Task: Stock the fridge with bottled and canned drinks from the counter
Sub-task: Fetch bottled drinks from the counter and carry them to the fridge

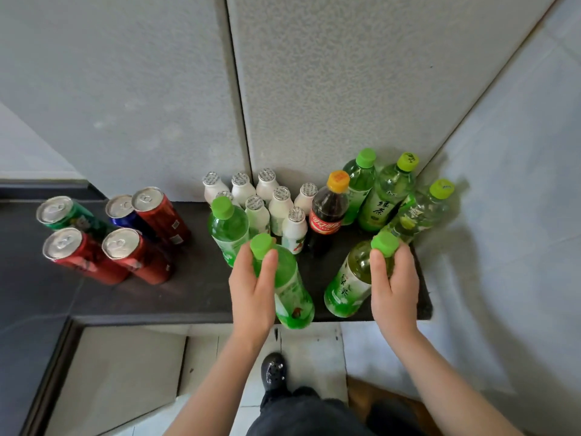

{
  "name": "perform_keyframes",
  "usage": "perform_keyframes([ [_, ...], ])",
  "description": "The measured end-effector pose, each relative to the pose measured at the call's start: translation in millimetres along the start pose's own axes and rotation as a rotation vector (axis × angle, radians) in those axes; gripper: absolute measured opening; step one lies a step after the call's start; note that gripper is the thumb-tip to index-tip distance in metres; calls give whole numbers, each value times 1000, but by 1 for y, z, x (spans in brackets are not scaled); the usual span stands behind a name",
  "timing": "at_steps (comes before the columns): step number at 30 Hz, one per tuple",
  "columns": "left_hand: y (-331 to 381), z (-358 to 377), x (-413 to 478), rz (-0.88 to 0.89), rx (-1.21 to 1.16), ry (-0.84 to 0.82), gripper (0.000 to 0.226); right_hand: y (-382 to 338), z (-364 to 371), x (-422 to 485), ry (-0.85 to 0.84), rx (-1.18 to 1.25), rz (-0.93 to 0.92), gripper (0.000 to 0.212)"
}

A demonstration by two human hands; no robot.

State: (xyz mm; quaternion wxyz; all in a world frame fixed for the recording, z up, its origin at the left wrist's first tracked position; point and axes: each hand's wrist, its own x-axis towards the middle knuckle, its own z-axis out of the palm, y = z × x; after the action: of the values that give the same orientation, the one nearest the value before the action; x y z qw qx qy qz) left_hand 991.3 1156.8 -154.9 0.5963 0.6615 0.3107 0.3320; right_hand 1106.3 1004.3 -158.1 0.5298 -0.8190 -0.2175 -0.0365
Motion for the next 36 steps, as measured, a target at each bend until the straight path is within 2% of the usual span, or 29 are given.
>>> perform_keyframes([
  [5,10,-20,-37,-98,-99,154,22,-11,8,-14,-213,16,-106,24],
  [12,5,-68,-126,-176,-84,497,14,-29,43,-59,-531,141,-238,31],
  [15,-4,-94,-179,-220,-71,691,14,-35,63,-91,-704,196,-291,37],
  [19,-12,-125,-260,-302,-57,1019,15,-49,84,-150,-961,226,-377,35],
  [22,-10,-144,-322,-339,-45,1279,17,-66,91,-198,-1154,249,-441,36],
  [27,-7,-162,-414,-362,-42,1615,16,-104,92,-276,-1449,334,-549,41],
  [31,-7,-170,-479,-356,-74,1787,19,-132,79,-342,-1609,394,-664,50],
  [34,-5,-176,-528,-338,-94,1866,19,-147,66,-397,-1703,406,-713,31],
  [36,-1,-183,-566,-299,-121,1909,22,-156,56,-440,-1768,405,-715,29],
])
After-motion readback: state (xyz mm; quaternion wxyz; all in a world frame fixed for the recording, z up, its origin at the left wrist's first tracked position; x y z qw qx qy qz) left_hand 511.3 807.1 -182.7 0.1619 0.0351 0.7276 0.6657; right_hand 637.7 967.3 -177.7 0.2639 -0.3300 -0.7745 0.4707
